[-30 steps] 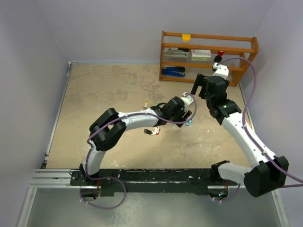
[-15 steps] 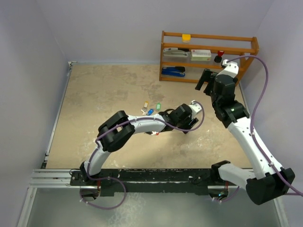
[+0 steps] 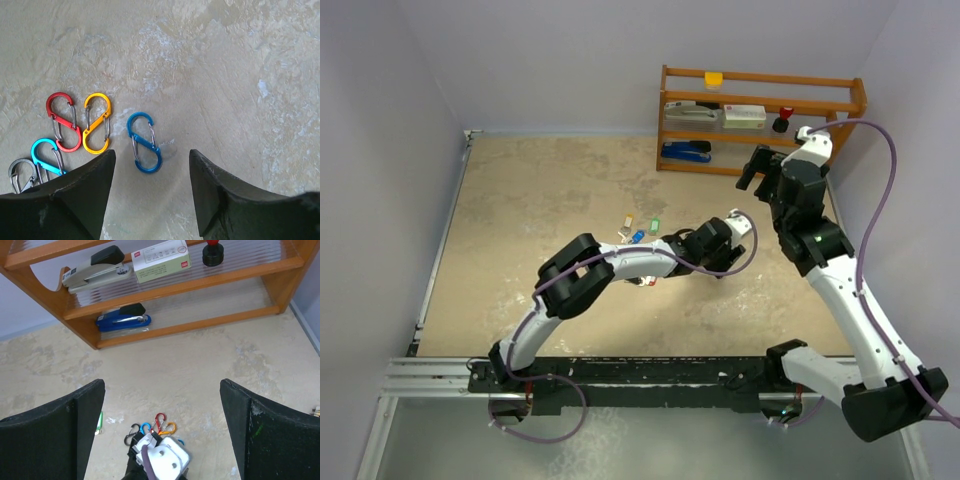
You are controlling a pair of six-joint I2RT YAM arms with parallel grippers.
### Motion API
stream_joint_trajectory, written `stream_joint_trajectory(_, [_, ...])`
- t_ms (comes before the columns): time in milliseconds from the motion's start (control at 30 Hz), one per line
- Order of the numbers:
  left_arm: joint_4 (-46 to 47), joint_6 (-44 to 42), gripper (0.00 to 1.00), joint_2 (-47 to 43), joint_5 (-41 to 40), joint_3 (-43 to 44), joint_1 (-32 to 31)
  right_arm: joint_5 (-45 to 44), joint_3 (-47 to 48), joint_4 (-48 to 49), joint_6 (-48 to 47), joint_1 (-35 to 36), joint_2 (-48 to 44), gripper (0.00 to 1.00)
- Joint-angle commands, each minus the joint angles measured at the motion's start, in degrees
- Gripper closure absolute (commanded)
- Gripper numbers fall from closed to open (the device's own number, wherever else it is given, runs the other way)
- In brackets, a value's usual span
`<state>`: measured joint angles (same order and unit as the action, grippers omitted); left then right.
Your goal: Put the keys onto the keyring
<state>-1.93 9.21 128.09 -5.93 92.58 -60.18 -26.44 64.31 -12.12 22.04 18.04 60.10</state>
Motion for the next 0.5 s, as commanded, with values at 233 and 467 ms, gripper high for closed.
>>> stream_joint_trajectory(233, [2.0,-0.2,0.43,3.5,-0.8,4.9,-0.1,-1.5,2.4,2.2,-1.5,-0.1,-1.6,0.00])
stream_joint_trajectory(467, [1.9,1.1,0.50,4.6,0.3,5.8,0.6,-1.7,2.1,2.2,-1.6,-0.1,-1.7,0.00])
